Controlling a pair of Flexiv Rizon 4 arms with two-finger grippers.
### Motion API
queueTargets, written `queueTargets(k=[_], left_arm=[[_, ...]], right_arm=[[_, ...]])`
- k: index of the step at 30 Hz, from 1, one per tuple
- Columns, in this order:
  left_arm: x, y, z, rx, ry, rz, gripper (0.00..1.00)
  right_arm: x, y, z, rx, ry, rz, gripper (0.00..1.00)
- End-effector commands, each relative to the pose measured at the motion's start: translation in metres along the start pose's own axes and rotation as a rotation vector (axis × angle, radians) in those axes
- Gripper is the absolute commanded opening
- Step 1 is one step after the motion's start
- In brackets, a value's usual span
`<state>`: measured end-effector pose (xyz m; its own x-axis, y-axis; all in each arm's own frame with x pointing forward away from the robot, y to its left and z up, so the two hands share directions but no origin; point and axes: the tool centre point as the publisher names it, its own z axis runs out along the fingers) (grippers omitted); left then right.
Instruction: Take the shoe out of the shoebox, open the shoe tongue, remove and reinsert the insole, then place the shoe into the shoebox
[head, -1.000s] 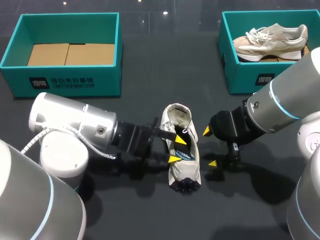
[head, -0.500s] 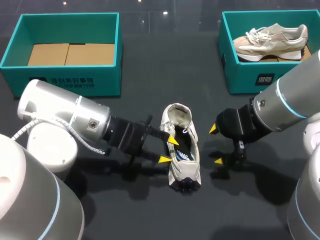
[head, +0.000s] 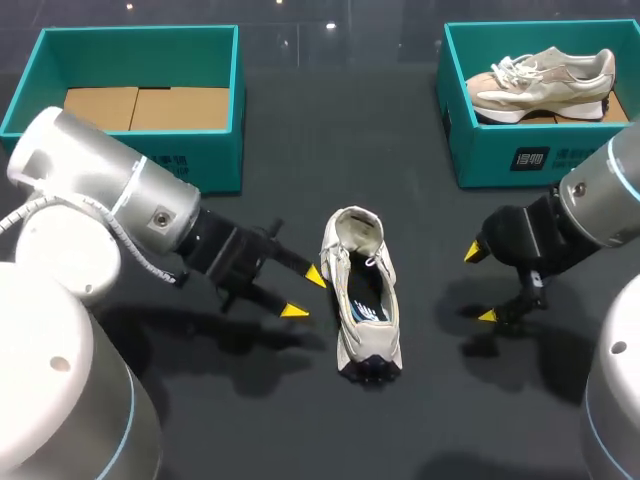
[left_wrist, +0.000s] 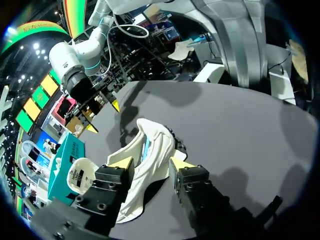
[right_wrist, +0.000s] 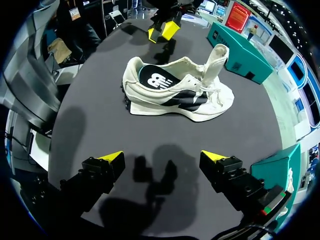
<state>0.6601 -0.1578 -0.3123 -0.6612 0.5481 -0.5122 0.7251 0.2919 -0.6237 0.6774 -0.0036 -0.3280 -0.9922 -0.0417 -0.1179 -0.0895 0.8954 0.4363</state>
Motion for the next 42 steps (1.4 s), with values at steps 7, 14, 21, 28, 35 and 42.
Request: queueTargets(k=[7, 14, 21, 28, 35, 42], left_arm=[[0.013, -0.003, -0.063, -0.056, 0.101, -0.013, 0.44], [0.013, -0.002, -0.093, -0.057, 0.181, 0.001, 0.44], [-0.001, 0.002, -0.119, -0.063, 0.257, 0.039, 0.0], [-0.01, 0.003, -0.127, -0.069, 0.305, 0.046, 0.0], [-0.01, 0.003, -0.127, -0.069, 0.305, 0.046, 0.0], [-0.021, 0.0, -0.133, -0.082, 0.363, 0.143, 0.0]], right_arm=[[0.014, -0.02, -0.038, 0.008, -0.013, -0.006, 1.0], [0.014, -0.02, -0.038, 0.008, -0.013, -0.006, 1.0], [0.014, -0.02, -0.038, 0.008, -0.013, -0.006, 1.0], [0.014, -0.02, -0.038, 0.008, -0.013, -0.006, 1.0], [0.014, -0.02, -0.038, 0.008, -0.013, -0.006, 1.0], [0.014, -0.02, -0.038, 0.008, -0.013, -0.006, 1.0]])
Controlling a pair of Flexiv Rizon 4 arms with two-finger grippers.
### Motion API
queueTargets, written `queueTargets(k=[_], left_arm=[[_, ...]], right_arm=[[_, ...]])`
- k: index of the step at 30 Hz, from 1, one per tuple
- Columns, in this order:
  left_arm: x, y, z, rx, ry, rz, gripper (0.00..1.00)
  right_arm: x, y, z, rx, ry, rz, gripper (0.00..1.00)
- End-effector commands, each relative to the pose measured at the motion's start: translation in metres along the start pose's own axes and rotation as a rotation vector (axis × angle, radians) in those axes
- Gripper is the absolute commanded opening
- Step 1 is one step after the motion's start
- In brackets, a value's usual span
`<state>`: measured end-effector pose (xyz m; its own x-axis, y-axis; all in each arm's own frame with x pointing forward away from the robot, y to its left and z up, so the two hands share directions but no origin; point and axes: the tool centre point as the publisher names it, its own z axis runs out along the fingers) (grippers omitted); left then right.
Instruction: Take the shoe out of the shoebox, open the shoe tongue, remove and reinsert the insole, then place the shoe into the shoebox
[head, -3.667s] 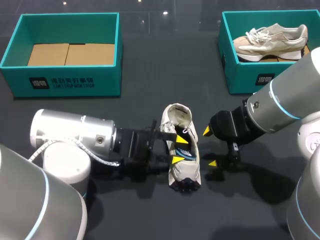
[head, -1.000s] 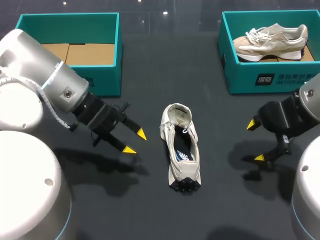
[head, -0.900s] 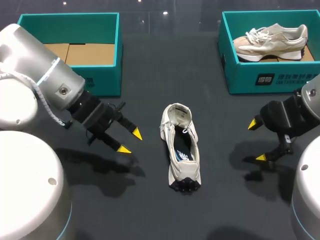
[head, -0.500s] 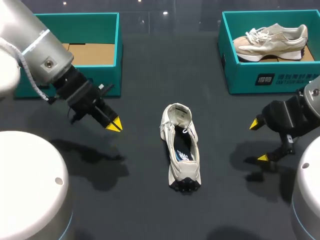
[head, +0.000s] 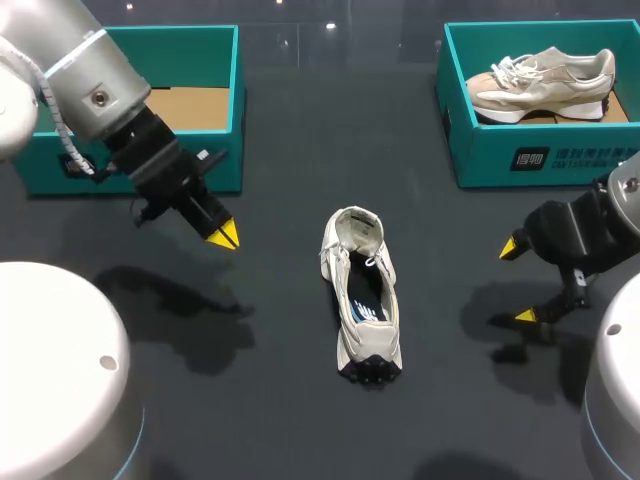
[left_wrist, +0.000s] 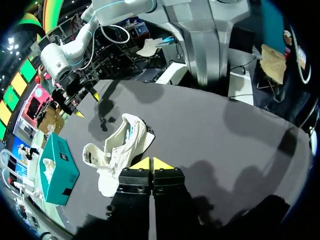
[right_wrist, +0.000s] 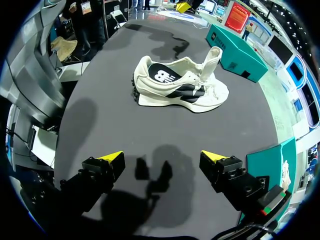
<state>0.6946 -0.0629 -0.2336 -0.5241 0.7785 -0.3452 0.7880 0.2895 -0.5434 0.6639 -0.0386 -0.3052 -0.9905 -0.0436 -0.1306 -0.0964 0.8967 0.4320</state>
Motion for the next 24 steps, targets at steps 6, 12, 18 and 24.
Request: queueTargets(k=[6, 12, 18, 24], left_arm=[[-0.017, -0.006, -0.019, -0.064, 0.197, 0.179, 0.0], [-0.03, -0.014, -0.033, -0.152, 0.404, 0.348, 0.0], [-0.037, -0.014, -0.032, -0.158, 0.449, 0.369, 0.0], [-0.041, -0.013, -0.024, -0.141, 0.48, 0.38, 0.0]], right_arm=[[0.002, 0.001, -0.001, 0.004, -0.002, 0.001, 1.0], [0.002, 0.001, -0.001, 0.004, -0.002, 0.001, 1.0], [0.002, 0.001, -0.001, 0.004, -0.002, 0.001, 1.0], [0.002, 0.001, -0.001, 0.004, -0.002, 0.001, 1.0]])
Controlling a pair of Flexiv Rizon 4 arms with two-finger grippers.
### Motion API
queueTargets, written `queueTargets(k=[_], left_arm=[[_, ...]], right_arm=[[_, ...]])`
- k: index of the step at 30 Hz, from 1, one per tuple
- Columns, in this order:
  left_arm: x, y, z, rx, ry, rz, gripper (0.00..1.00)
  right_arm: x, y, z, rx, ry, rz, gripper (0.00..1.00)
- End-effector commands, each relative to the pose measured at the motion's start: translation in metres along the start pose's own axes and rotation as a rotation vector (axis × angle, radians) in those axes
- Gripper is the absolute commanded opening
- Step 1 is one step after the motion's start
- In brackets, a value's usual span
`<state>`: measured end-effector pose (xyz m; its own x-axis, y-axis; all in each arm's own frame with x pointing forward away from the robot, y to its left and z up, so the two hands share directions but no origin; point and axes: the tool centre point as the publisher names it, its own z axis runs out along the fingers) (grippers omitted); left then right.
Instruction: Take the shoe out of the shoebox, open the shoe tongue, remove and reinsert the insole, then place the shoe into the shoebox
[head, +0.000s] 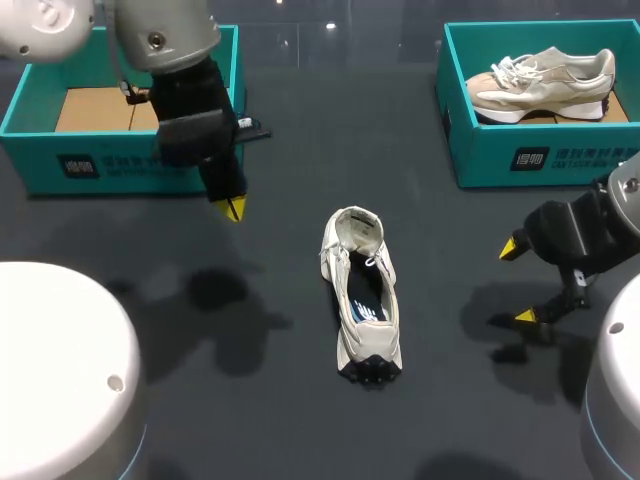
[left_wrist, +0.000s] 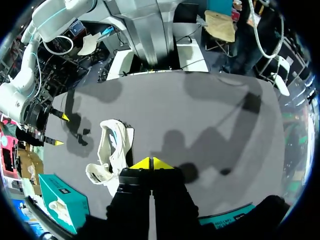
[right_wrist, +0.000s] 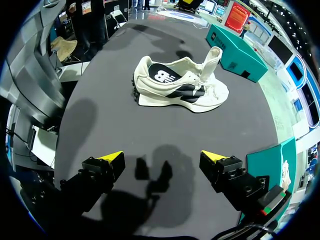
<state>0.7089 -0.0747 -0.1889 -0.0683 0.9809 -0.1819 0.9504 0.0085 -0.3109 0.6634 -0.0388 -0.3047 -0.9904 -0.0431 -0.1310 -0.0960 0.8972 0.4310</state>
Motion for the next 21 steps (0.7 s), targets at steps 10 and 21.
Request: queueTargets(k=[10, 21], left_arm=[[-0.063, -0.002, 0.024, 0.039, 0.151, 0.071, 0.0], [-0.092, -0.006, 0.032, 0.036, 0.212, 0.085, 0.0]], right_arm=[[0.002, 0.001, 0.0, 0.003, -0.002, 0.001, 1.0], [0.002, 0.001, 0.0, 0.003, -0.002, 0.001, 1.0]])
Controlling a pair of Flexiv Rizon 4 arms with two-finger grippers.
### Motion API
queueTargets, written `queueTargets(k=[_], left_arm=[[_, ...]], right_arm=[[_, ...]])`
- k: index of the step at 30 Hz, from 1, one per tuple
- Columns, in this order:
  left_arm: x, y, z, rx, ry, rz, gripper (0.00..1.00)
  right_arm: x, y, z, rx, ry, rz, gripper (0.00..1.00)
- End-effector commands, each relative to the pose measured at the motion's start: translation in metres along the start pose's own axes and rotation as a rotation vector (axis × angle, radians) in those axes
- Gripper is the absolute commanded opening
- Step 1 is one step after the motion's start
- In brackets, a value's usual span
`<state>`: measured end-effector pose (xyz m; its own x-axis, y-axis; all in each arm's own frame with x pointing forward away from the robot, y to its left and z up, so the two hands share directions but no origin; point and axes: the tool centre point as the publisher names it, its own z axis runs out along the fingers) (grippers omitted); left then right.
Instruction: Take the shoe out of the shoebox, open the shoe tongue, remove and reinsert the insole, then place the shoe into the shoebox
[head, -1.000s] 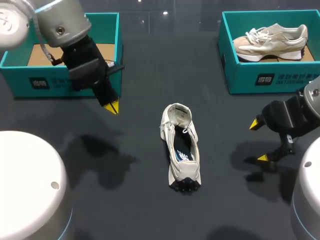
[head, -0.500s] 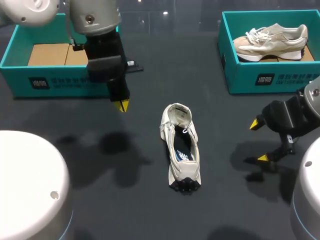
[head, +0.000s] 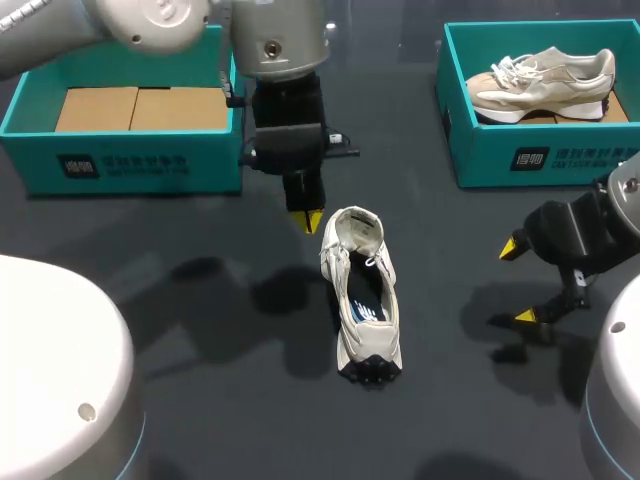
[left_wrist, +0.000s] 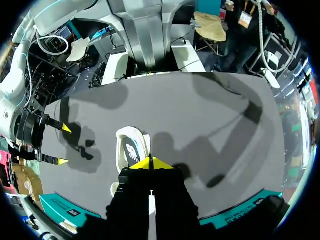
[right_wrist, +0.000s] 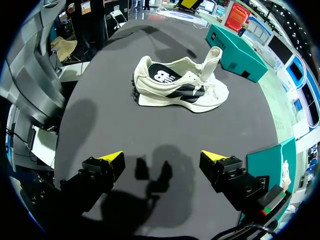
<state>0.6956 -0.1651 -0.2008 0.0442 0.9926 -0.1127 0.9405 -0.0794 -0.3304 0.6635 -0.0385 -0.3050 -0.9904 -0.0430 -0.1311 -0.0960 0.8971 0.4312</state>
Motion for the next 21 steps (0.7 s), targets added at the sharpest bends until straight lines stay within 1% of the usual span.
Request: queueTargets(k=[1, 4, 5, 6, 9, 10, 12, 13, 15, 16, 21], left_arm=[[-0.006, 0.004, -0.002, 0.007, 0.109, 0.0, 0.0], [-0.006, 0.004, -0.002, 0.007, 0.109, 0.0, 0.0], [-0.009, 0.006, 0.006, -0.011, 0.132, -0.014, 0.0], [-0.014, 0.006, 0.015, -0.011, 0.159, -0.011, 0.0], [-0.022, 0.007, 0.032, 0.026, 0.166, -0.004, 0.0], [-0.025, 0.007, 0.036, 0.015, 0.167, -0.021, 0.0], [-0.03, 0.009, 0.043, 0.039, 0.161, -0.004, 0.0], [-0.033, 0.01, 0.046, 0.014, 0.162, -0.022, 0.0], [-0.034, 0.014, 0.053, 0.036, 0.156, -0.004, 0.0], [-0.033, 0.016, 0.056, 0.009, 0.175, -0.007, 0.0], [-0.033, 0.016, 0.056, 0.009, 0.175, -0.007, 0.0]], right_arm=[[0.002, 0.0, -0.001, 0.003, -0.002, 0.001, 1.0], [0.002, 0.0, -0.001, 0.003, -0.002, 0.001, 1.0], [0.002, 0.0, -0.001, 0.003, -0.002, 0.001, 1.0], [0.002, 0.0, -0.001, 0.003, -0.002, 0.001, 1.0], [0.002, 0.0, -0.001, 0.003, -0.002, 0.001, 1.0], [0.002, 0.0, -0.001, 0.003, -0.002, 0.001, 1.0], [0.002, 0.0, -0.001, 0.003, -0.002, 0.001, 1.0], [0.002, 0.0, -0.001, 0.003, -0.002, 0.001, 1.0], [0.002, 0.0, -0.001, 0.003, -0.002, 0.001, 1.0], [0.002, 0.0, -0.001, 0.003, -0.002, 0.001, 1.0], [0.002, 0.0, -0.001, 0.003, -0.002, 0.001, 1.0]])
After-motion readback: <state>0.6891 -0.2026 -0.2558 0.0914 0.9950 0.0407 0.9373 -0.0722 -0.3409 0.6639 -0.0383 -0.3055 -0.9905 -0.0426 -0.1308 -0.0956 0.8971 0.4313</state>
